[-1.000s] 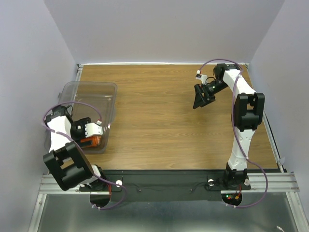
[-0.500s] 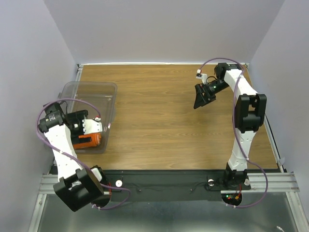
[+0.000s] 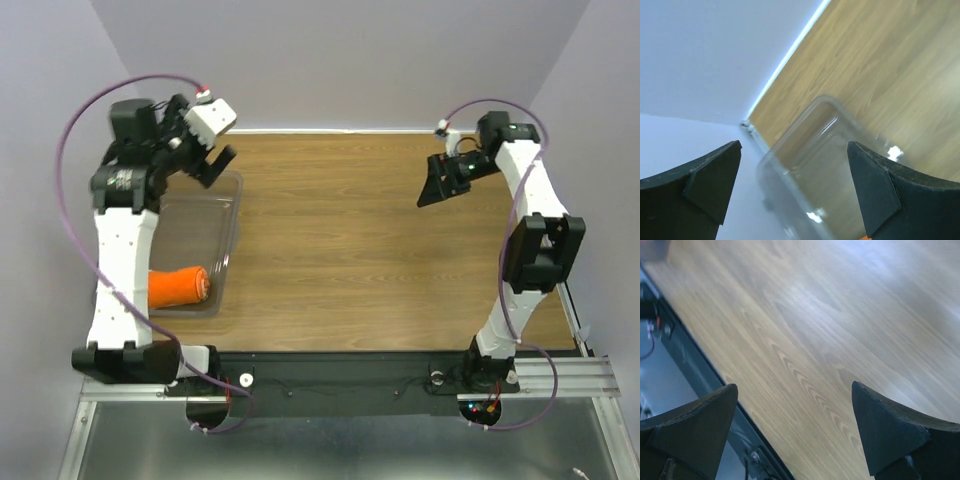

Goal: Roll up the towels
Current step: Place the rolled towel into the container

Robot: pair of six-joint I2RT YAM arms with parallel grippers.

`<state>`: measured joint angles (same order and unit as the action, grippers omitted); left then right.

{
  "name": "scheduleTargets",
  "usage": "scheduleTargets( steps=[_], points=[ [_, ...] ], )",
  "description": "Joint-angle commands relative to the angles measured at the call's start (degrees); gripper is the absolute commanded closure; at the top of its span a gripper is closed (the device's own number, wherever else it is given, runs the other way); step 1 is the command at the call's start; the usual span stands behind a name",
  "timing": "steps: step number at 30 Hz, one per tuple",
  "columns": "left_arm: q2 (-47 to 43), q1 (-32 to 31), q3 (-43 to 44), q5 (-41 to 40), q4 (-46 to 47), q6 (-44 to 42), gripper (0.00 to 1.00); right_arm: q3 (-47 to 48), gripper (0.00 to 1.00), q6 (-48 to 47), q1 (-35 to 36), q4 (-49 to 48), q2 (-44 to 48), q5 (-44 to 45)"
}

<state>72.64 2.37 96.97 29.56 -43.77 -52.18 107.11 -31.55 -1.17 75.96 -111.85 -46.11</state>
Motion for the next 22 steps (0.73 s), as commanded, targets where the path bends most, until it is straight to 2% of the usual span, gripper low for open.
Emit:
scheduleTargets(
  steps=[1, 3, 4, 5, 7, 10, 17, 22],
  points=[
    [5.7, -10.4, 5.2, -8.7, 8.6, 26.8, 0.01, 0.5, 0.00, 8.1, -5.0, -7.9, 8.0, 2.0],
    [8.2, -13.4, 5.7, -9.0, 11.0, 30.3, 0.01, -2.9, 0.00, 12.3, -5.4, -11.3, 10.8, 4.9],
    [8.6, -16.5, 3.6, -10.5, 13.2, 32.9, 0.01, -4.7, 0.00, 14.1, -5.5, -15.9, 14.0, 8.5],
    [9.4, -18.4, 2.5, -14.2, 17.2, 34.8, 0.01, -7.3, 0.00, 17.5, -5.4, -18.5, 15.5, 9.8],
    [10.6, -20.7, 0.6, -15.4, 19.3, 38.2, 0.01, -14.8, 0.00, 21.0, -5.4, -23.3, 18.6, 11.5],
    [12.0, -25.3, -6.8, -17.7, 23.3, 41.2, 0.01, -23.0, 0.00, 26.2, -5.3, -31.4, 21.8, 12.3],
    [9.7, -27.1, -22.1, -20.2, 29.2, 45.0, 0.01, -37.0, 0.00, 30.1, -1.2, -39.5, 24.8, 15.7],
    [7.4, -27.1, -23.5, -20.4, 29.3, 43.7, 0.01, -37.1, 0.00, 31.1, 1.0, -40.2, 25.0, 16.2]
  ],
)
